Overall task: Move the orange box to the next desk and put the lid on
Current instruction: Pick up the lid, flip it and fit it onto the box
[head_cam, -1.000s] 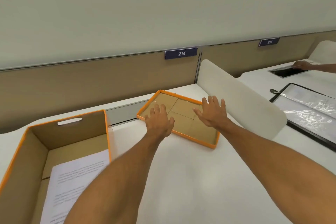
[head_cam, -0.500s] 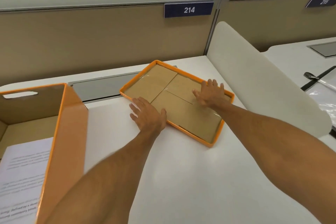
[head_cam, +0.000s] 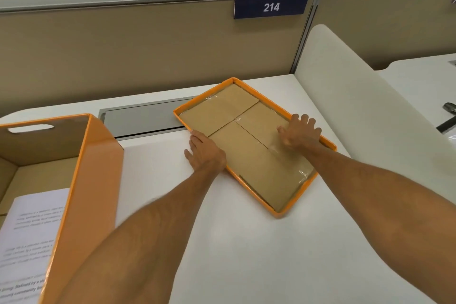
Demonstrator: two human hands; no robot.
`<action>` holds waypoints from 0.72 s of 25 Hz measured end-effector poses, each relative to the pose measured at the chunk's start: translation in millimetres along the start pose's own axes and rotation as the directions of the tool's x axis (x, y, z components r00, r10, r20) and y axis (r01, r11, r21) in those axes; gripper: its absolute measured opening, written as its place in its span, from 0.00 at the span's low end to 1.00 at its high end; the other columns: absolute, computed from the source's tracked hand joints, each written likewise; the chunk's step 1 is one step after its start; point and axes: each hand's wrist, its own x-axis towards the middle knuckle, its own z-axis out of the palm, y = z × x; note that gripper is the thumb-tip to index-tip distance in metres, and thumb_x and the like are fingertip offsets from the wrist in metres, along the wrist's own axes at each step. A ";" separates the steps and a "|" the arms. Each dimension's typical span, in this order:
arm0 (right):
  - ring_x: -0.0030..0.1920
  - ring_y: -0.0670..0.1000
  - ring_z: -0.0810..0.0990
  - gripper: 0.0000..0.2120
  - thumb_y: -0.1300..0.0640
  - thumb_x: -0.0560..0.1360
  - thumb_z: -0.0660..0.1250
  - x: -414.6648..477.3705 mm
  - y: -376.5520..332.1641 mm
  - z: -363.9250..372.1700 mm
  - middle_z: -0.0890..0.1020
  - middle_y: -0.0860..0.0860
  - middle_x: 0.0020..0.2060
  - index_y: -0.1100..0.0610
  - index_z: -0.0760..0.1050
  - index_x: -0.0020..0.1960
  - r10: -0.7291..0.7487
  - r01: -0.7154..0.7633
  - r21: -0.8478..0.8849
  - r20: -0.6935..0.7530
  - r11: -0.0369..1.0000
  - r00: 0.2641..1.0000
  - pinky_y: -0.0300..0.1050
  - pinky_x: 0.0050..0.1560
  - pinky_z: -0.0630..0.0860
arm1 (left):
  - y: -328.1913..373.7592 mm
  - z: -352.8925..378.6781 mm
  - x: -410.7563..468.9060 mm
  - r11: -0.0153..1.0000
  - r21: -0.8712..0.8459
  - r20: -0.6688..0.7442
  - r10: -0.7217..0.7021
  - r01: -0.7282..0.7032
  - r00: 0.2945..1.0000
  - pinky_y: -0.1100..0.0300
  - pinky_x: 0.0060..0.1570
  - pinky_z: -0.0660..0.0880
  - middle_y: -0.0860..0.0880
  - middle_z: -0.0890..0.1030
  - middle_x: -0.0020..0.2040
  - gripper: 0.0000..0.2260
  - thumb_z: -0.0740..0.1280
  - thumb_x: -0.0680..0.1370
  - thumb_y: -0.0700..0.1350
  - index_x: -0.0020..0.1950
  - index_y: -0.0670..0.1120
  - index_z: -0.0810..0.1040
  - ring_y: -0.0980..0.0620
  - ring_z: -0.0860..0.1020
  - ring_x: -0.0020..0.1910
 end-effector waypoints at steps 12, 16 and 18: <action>0.53 0.57 0.75 0.12 0.66 0.76 0.60 -15.5 7.8 -16.4 0.76 0.60 0.59 0.61 0.69 0.59 0.185 -0.210 0.362 0.101 0.908 0.977 0.57 0.62 0.75 | -2.7 -17.3 0.8 0.941 -0.334 0.049 -0.037 0.051 0.998 0.44 0.59 0.76 0.37 0.74 0.63 0.23 0.61 0.76 0.30 0.70 0.37 0.62 0.38 0.75 0.61; 0.53 0.59 0.78 0.15 0.66 0.75 0.60 -31.9 13.7 -32.1 0.77 0.59 0.53 0.60 0.72 0.61 0.211 -0.197 0.439 0.016 0.877 0.977 0.54 0.56 0.77 | -3.7 -47.3 0.2 0.801 -0.598 0.127 0.074 0.017 0.989 0.47 0.55 0.77 0.42 0.74 0.61 0.25 0.59 0.75 0.28 0.70 0.44 0.63 0.41 0.75 0.59; 0.46 0.57 0.76 0.14 0.67 0.75 0.60 -37.1 12.3 -48.0 0.77 0.59 0.50 0.61 0.76 0.59 0.176 -0.129 0.491 -0.050 0.862 0.983 0.49 0.48 0.77 | -5.9 -68.9 -4.7 0.715 -0.699 0.143 0.158 -0.013 0.977 0.52 0.48 0.77 0.45 0.73 0.59 0.29 0.60 0.74 0.25 0.70 0.47 0.63 0.45 0.75 0.56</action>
